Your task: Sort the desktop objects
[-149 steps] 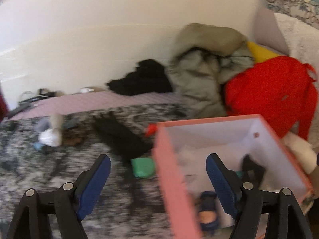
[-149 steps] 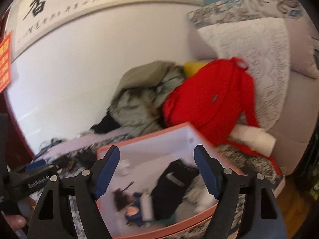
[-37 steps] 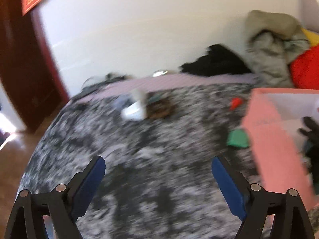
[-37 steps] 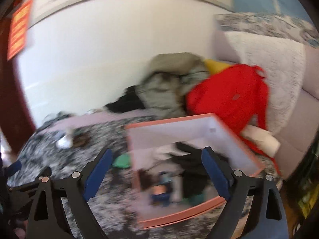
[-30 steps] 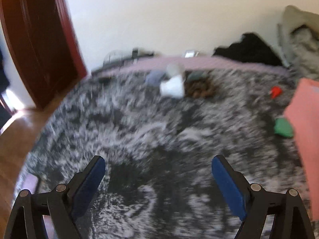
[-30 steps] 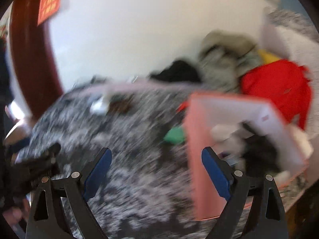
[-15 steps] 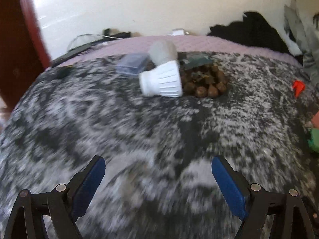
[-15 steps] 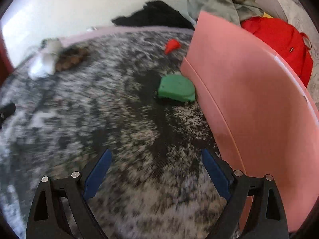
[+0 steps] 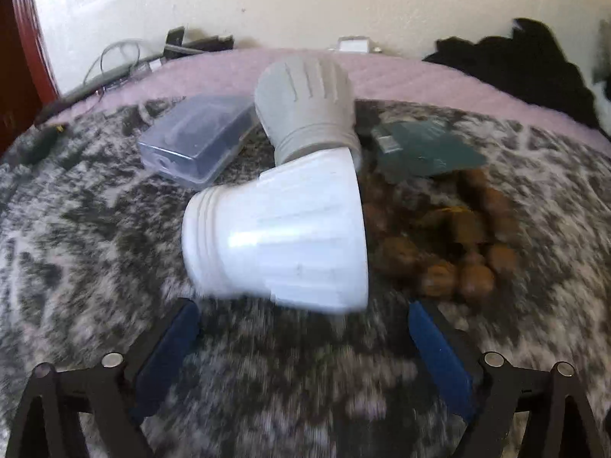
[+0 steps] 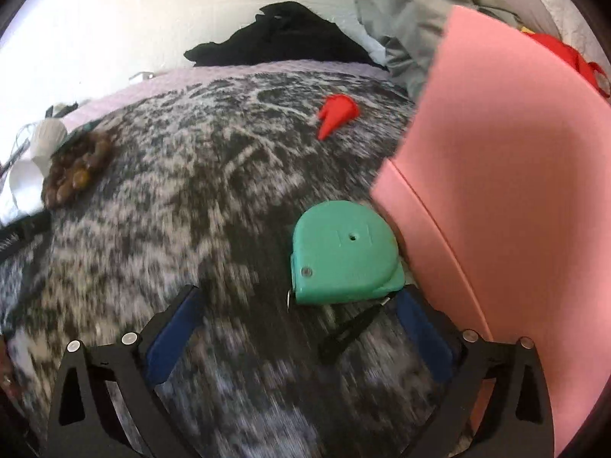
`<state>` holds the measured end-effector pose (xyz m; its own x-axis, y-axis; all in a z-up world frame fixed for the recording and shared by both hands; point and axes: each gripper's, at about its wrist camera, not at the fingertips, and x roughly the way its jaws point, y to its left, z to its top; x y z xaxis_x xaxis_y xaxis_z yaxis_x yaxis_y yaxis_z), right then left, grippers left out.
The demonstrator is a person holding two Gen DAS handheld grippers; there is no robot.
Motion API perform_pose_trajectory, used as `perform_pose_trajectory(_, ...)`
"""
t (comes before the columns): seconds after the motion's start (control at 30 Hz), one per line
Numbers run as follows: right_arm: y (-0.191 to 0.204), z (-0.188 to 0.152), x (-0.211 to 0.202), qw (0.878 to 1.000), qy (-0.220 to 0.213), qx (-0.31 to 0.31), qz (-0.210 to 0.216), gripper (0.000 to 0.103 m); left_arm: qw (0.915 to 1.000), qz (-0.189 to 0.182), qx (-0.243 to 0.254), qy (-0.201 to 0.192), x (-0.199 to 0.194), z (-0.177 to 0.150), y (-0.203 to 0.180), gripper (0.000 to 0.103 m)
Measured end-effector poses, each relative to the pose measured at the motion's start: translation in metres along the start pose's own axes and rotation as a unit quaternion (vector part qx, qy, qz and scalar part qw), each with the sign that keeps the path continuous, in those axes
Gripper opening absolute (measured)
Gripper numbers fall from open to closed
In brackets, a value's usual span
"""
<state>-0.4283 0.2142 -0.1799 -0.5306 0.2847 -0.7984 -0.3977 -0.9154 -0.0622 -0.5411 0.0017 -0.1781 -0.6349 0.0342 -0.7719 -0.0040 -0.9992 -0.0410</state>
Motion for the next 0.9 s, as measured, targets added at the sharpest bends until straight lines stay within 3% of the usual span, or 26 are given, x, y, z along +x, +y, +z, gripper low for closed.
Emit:
perform_pose_trajectory(0.17,0.008,0.018,0.014,1.0,-0.003,0.007,-0.009,0.103,0.9997,-0.004,-0.019,-0.013,0.006,0.011,0.0,0.09)
perform_pose_trajectory(0.23,0.009,0.019,0.016,1.0,-0.005,0.01,-0.004,0.097,0.9993,-0.008,-0.024,-0.026,0.003,0.012,0.001,0.062)
perform_pose_trajectory(0.27,0.007,0.019,0.015,1.0,-0.007,0.016,0.016,0.071,0.9988,-0.014,-0.026,-0.038,-0.002,0.012,0.002,0.06)
perform_pose_trajectory(0.3,0.006,0.02,0.015,0.999,-0.008,0.019,0.04,0.055,0.9981,-0.02,-0.028,-0.05,-0.006,0.011,0.004,0.06)
perform_pose_trajectory(0.37,0.012,0.02,0.01,0.999,-0.013,-0.003,0.04,0.042,0.9964,-0.007,-0.022,-0.082,-0.023,0.008,0.003,0.06)
perform_pose_trajectory(0.4,0.014,0.018,0.007,0.999,-0.015,-0.015,0.041,0.006,0.995,0.003,-0.017,-0.098,-0.033,0.006,0.003,0.06)
perform_pose_trajectory(0.43,0.017,0.016,0.004,0.999,-0.014,-0.03,0.041,0.001,0.9939,0.013,-0.009,-0.109,-0.043,0.003,0.002,0.06)
perform_pose_trajectory(0.5,0.018,0.011,-0.004,0.998,-0.011,-0.045,0.044,0.0,0.9931,0.02,0.005,-0.115,-0.061,-0.004,0.001,0.06)
perform_pose_trajectory(0.63,0.003,0.003,-0.023,0.994,0.029,-0.016,0.099,0.0,0.9926,0.029,0.024,-0.115,-0.104,-0.023,0.004,0.06)
perform_pose_trajectory(0.73,-0.011,-0.001,-0.043,0.988,0.047,0.023,0.149,0.0,0.9932,0.036,0.013,-0.11,-0.134,-0.034,0.017,0.06)
perform_pose_trajectory(0.9,-0.024,-0.017,-0.095,0.977,0.033,0.038,0.206,0.0,0.9926,0.039,-0.021,-0.113,-0.187,-0.068,0.04,0.06)
